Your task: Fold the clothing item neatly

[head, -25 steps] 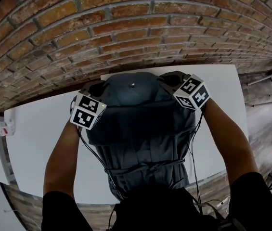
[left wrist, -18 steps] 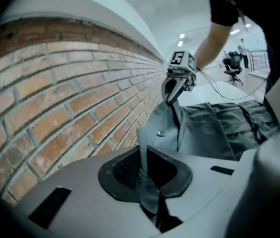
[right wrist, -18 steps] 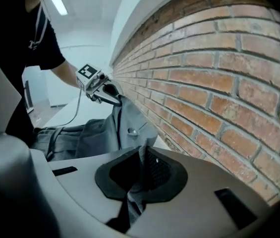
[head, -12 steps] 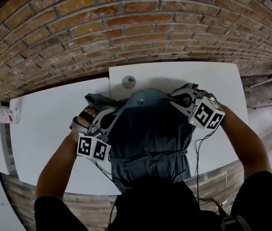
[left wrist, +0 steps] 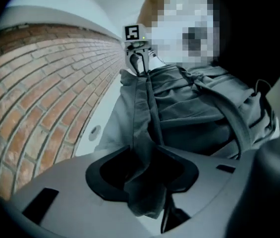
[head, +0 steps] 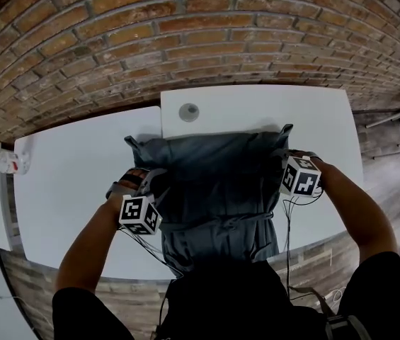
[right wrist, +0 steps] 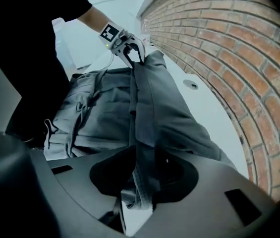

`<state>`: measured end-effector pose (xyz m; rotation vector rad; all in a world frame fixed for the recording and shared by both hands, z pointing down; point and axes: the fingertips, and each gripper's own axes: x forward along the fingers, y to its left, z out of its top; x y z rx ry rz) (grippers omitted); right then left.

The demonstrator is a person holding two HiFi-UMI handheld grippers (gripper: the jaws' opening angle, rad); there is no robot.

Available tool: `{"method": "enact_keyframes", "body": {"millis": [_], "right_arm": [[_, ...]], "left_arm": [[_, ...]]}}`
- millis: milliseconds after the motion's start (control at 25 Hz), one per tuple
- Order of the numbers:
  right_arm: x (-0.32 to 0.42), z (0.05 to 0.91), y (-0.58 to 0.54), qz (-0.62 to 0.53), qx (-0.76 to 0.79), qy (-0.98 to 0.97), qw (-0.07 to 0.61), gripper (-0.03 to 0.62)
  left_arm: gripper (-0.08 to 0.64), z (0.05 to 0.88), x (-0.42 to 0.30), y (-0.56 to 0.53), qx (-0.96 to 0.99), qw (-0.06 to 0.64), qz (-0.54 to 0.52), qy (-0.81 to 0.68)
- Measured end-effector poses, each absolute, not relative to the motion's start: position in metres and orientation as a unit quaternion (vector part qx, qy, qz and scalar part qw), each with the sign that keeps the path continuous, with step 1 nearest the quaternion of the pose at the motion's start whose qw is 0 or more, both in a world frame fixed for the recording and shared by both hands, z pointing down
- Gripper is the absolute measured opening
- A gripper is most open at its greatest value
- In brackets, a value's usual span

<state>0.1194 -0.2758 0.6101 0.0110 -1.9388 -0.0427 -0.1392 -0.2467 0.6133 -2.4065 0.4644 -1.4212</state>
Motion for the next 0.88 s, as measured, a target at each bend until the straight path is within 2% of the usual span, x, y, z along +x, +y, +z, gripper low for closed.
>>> {"method": "enact_keyframes", "body": {"millis": [80,240,320,480,600,680,880], "right_arm": [[0.124,0.602,-0.282,0.007,0.037,-0.837,0.546,0.097],[0.094,0.548,-0.311,0.088,0.142,-0.893,0.418,0.096],[0.081,0.538,-0.327,0.102,0.185,-0.898,0.386,0.095],[0.082,0.572,-0.345,0.097,0.235,-0.863,0.437,0.095],[0.102,0.607,-0.354,0.109,0.256,-0.828,0.486,0.095],[0.118,0.626,-0.367,0.124,0.283,-0.808,0.502,0.095],[0.124,0.632,-0.393,0.181,0.323,-0.808,0.458,0.092]], "left_arm": [[0.145,0.609,-0.147,-0.244,-0.848,0.109,-0.486,0.180],[0.152,0.576,-0.161,-0.247,-0.868,0.052,-0.432,0.239],[0.152,0.557,-0.167,-0.256,-0.871,0.037,-0.405,0.276],[0.152,0.543,-0.160,-0.287,-0.866,0.025,-0.389,0.313],[0.152,0.566,-0.149,-0.310,-0.853,0.024,-0.420,0.309],[0.146,0.594,-0.157,-0.325,-0.833,-0.001,-0.456,0.313],[0.117,0.640,-0.183,-0.341,-0.799,-0.092,-0.496,0.327]]}}
